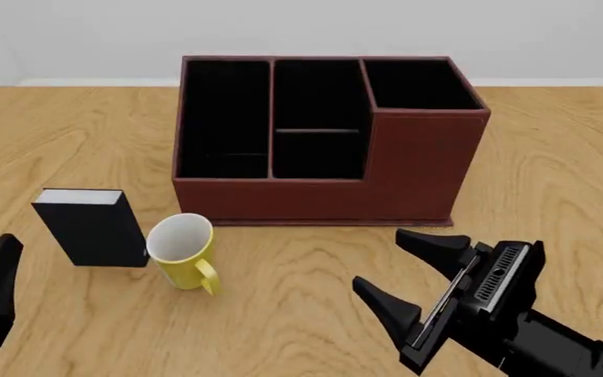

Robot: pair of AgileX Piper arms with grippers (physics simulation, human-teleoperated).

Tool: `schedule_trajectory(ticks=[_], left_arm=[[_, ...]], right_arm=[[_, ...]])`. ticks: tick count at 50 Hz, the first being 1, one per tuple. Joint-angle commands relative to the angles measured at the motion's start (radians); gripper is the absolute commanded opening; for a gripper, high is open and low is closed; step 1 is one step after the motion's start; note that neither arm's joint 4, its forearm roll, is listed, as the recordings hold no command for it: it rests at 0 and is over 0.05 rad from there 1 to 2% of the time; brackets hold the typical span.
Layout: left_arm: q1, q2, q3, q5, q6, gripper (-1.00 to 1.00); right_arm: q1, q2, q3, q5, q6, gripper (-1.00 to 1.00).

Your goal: Pick up the yellow and white mug and place it to the right of the caddy.

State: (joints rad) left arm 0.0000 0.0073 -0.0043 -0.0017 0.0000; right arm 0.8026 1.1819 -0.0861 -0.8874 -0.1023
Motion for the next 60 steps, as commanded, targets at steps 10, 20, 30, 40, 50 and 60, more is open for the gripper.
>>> schedule_trajectory(ticks=[10,20,30,40,50,60], left_arm=[[0.0,0.0,0.0,0.0,0.0,1.0],[0.0,0.0,0.0,0.0,0.0,1.0],[0.0,0.0,0.0,0.0,0.0,1.0],[0.0,0.0,0.0,0.0,0.0,1.0],[0.0,0.0,0.0,0.0,0.0,1.0],[0.0,0.0,0.0,0.0,0.0,1.0]], right_arm=[[0.031,0.122,-0.04,-0.066,0.034,1.0],[0.052,0.184,-0.06,-0.101,0.04,1.0],[0.075,0.242,-0.084,-0.129,0.04,1.0],[0.092,0.298,-0.108,-0.154,0.06,1.0],[0.112,0.336,-0.135,-0.162,0.055,1.0],[0.125,0.372,-0.162,-0.174,0.032,1.0]])
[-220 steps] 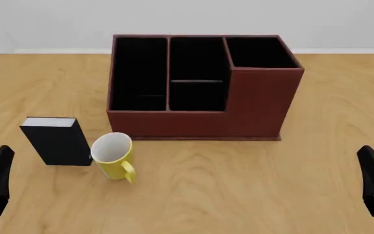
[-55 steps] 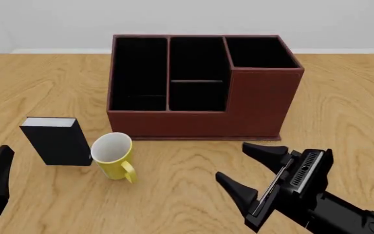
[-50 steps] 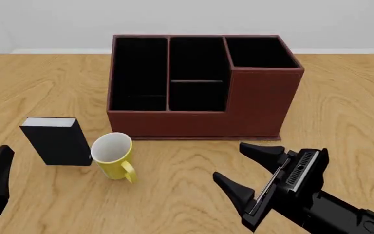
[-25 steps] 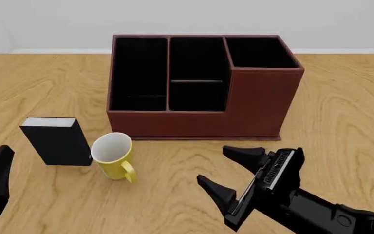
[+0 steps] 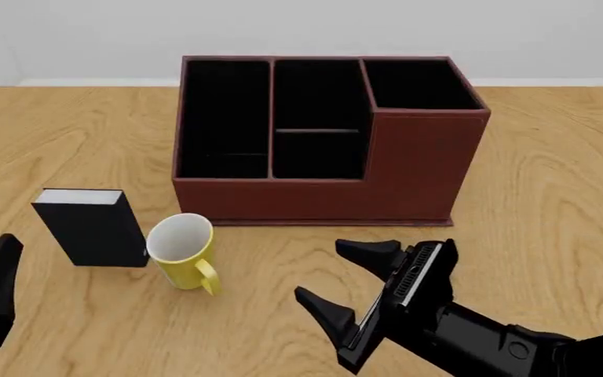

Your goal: Pick up the yellow and white mug and place it to the right of the caddy.

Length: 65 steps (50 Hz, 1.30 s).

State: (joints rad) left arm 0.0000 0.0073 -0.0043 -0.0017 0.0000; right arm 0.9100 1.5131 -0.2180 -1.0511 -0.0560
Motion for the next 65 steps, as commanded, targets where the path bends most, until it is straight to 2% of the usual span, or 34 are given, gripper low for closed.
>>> schedule_trajectory(ticks=[1,35,49,65], left_arm=[[0.0,0.0,0.0,0.0,0.0,1.0],[0.0,0.0,0.0,0.0,0.0,1.0],[0.0,0.0,0.0,0.0,0.0,1.0],[0.0,0.0,0.0,0.0,0.0,1.0]], right_arm=[[0.02,0.044,-0.032,-0.013,-0.018,1.0],[0.102,0.186,-0.18,0.016,-0.008,1.0],[0.118,0.22,-0.228,0.022,-0.029,1.0],[0.136,0.281,-0.292,0.044,-0.002,1.0]])
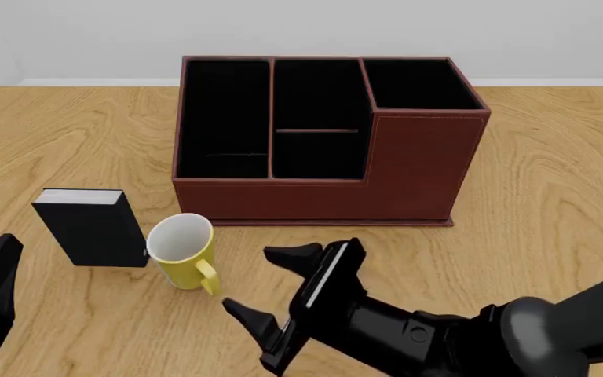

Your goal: Pick up the yellow and white mug and place it to the right of the caddy.

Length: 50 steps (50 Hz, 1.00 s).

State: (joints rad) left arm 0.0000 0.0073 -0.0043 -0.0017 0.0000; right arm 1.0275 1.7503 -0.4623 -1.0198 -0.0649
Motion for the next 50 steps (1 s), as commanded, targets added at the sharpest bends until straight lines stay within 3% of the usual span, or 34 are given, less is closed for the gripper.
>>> schedule_trajectory(ticks=[1,50], left_arm=[[0.0,0.0,0.0,0.0,0.0,1.0],[0.0,0.0,0.0,0.0,0.0,1.0]], right_arm=[[0.019,0.045,-0.049,0.013,0.008,1.0],[0.017,0.22,-0.182,0.008,0.008,1.0]])
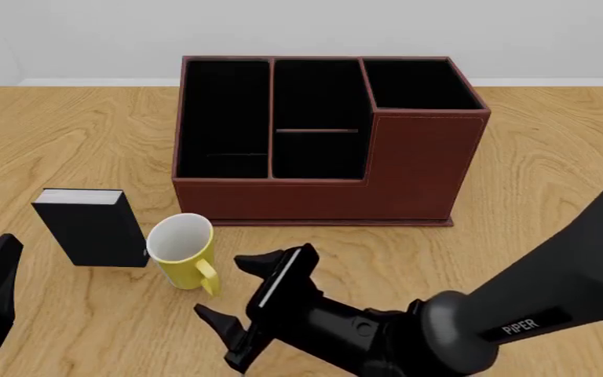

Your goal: Pick up the yellow and white mug and place it to the right of the caddy.

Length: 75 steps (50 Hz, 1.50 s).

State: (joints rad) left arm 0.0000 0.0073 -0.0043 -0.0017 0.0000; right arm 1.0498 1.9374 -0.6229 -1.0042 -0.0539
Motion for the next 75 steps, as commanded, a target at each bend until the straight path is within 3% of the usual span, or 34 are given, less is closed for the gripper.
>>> schedule_trajectory(ticks=[1,75], left_arm=[[0.0,0.0,0.0,0.0,0.0,1.0],[0.0,0.0,0.0,0.0,0.0,1.0]], right_arm=[[-0.009,0.038,-0.023,-0.006,0.0,1.0],[-0.033,0.169,-0.151,0.027,0.004,1.0]])
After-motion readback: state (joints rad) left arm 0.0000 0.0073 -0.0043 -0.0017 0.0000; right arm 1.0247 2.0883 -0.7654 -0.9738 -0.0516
